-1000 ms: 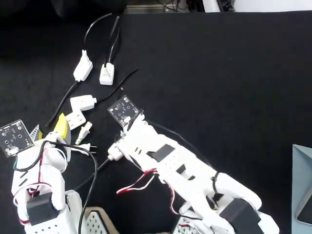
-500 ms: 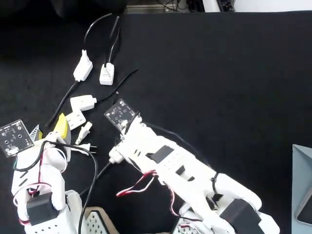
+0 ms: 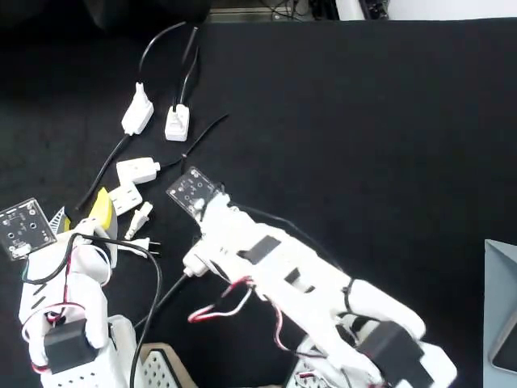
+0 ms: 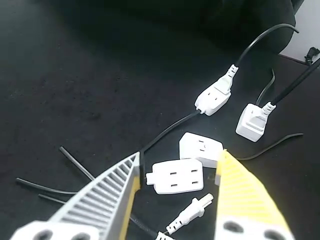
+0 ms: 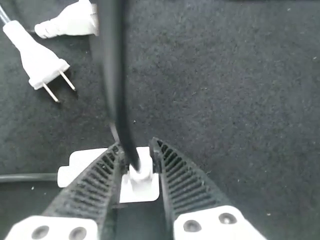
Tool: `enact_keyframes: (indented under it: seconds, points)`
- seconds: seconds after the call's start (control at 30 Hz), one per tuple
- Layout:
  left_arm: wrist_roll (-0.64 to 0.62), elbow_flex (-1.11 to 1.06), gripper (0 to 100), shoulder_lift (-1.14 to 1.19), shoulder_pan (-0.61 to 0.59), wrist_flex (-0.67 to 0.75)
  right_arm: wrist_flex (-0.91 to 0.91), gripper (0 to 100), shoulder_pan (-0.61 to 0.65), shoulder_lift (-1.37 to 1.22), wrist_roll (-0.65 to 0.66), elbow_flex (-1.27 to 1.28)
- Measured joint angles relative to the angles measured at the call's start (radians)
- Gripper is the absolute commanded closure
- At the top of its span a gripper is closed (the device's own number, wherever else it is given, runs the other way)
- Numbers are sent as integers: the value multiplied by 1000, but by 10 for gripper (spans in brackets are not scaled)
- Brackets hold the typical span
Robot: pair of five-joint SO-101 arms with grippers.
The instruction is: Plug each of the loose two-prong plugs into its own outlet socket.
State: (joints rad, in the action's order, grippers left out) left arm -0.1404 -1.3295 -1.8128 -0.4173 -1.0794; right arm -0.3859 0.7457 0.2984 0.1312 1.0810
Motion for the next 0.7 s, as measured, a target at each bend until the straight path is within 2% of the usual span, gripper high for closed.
enact_keyframes:
  seconds: [0.17,0.33,0.7]
  points:
    - [0,0,758,0,0,0,-84,981,0,-61,0,-86]
    - [0,0,758,0,0,0,-107,879,0,-37,0,-92]
    - [0,0,758,0,0,0,-299,878,3,249,-58,-31]
